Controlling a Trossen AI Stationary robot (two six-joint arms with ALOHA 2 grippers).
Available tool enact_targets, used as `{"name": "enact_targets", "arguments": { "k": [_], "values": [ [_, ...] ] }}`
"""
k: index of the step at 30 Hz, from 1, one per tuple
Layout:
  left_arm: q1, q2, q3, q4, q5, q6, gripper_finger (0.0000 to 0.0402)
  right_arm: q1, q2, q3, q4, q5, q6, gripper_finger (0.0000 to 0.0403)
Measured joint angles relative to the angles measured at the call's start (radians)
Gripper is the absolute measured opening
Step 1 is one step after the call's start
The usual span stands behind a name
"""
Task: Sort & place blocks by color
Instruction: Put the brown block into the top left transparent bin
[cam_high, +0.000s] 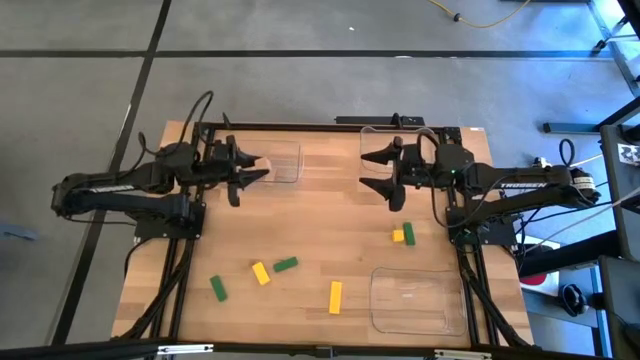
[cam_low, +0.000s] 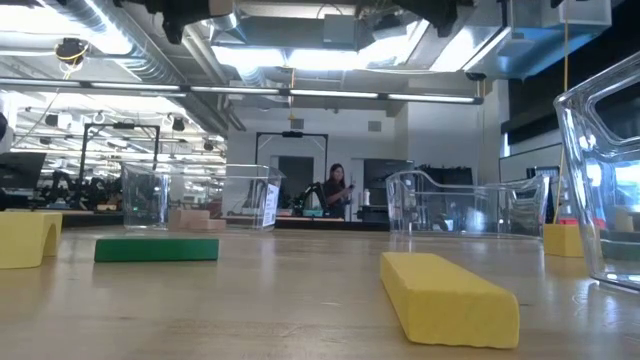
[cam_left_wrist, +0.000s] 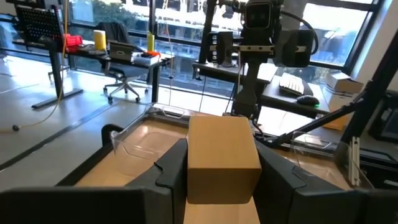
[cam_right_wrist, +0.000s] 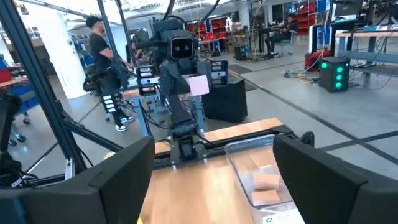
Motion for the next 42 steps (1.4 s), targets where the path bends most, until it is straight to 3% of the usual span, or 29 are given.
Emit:
{"name": "enact_targets", "arguments": {
  "k": [9, 13, 22, 26, 29, 35, 42],
  "values": [
    [0.009, 0.020, 0.002, -0.003, -0.007, 0.035, 0.0122, 0.000, 0.000, 0.000, 0.002, 0.000, 0.000, 0.0330],
    [0.098, 0.081, 0.059, -0.091, -0.039, 0.032, 0.0122, 0.000, 0.000, 0.000, 0.001, 0.000, 0.000, 0.0330],
    [0.396, 0.486, 0.353, -0.516, 0.123, -0.006, 0.0122, 0.000, 0.000, 0.000, 0.001, 0.001, 0.006, 0.0330],
    [0.480, 0.648, 0.377, -0.611, 0.289, -0.028, 0.0122, 0.000, 0.000, 0.000, 0.000, 0.001, 0.006, 0.0330],
    [0.502, 0.721, 0.367, -0.610, 0.334, -0.025, 0.0122, 0.000, 0.000, 0.000, -0.001, 0.001, 0.007, 0.0330],
    [0.527, 0.763, 0.366, -0.610, 0.337, -0.019, 0.0122, 0.000, 0.000, 0.000, -0.007, 0.001, 0.007, 0.0330],
    [0.548, 0.763, 0.366, -0.613, 0.279, -0.157, 0.0122, 0.000, 0.000, 0.000, -0.054, 0.074, 0.086, 0.0330]
  ]
}}
